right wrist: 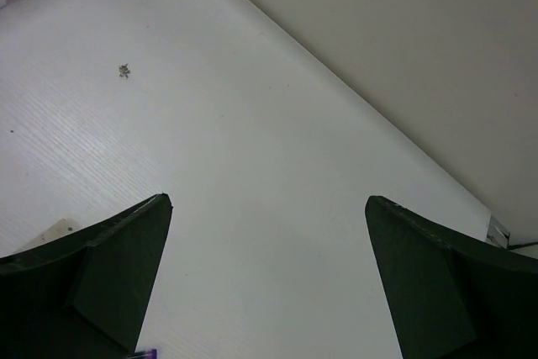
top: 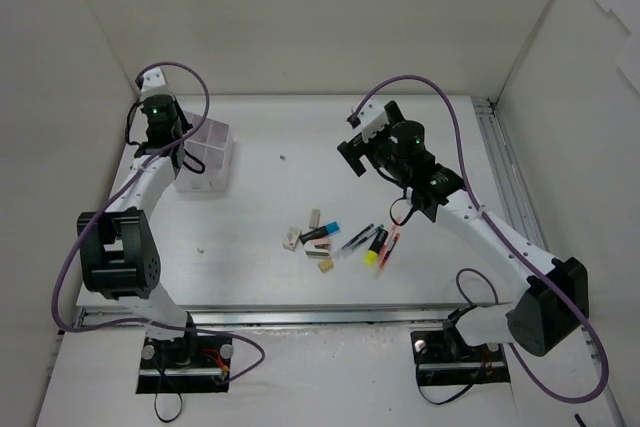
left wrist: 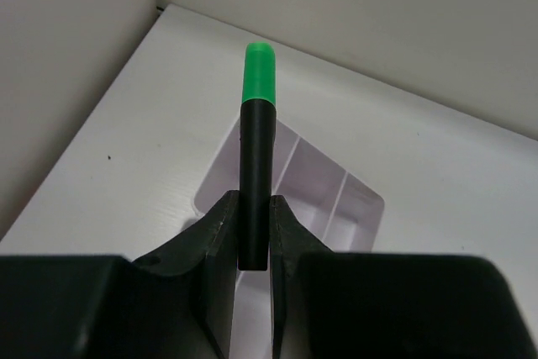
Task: Sort the stationery into containers
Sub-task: Place the pen in the storage box.
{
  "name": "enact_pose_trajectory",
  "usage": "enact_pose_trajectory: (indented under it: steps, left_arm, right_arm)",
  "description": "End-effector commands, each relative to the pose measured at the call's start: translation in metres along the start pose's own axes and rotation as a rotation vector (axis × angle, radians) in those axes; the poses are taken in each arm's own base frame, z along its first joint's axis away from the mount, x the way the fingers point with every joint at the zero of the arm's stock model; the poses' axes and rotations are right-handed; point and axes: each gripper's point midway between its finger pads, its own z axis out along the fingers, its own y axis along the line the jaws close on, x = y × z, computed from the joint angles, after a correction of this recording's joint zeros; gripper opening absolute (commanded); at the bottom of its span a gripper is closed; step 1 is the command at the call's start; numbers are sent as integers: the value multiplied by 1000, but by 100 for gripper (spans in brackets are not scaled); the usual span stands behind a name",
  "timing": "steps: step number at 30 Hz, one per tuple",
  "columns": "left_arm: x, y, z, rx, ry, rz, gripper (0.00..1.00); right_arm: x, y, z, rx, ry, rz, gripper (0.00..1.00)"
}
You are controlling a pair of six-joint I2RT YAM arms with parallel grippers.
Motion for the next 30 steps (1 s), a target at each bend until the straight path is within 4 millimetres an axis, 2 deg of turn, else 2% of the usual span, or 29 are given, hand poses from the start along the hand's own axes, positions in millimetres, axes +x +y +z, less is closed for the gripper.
enact_pose_trajectory:
  steps: [1,3,4,7,9,12,15,19,30]
  left_arm:
    - [-80,-4,17,11,-230,-22,0]
    - [-91,-8,26,38,-245,-6,0]
    - [-84,-10,36,42,-227,15,0]
    - [-82,-9,45,22,-212,23,0]
    - [-73,-5,51,25,-193,18,0]
    - [-60,-5,53,36,-173,17,0]
    - [-51,1,55,4,-171,3,0]
    - [-34,6,67,-23,-142,11,0]
    - [-7,15,77,-68,-77,2,0]
  right_arm:
    - [-13,-25,-7,90,-46,9,98]
    - [-6,-30,-9,105,-26,11,98]
    - [-5,-31,-10,106,-26,15,98]
    - [-4,-33,-11,101,-31,19,98]
    - [-1,-37,-13,108,-21,21,98]
    - [2,-41,-13,117,-11,22,98]
    - [4,-35,-10,84,-8,25,98]
    - [9,-37,-11,88,4,26,98]
    - [16,-36,-9,78,25,31,98]
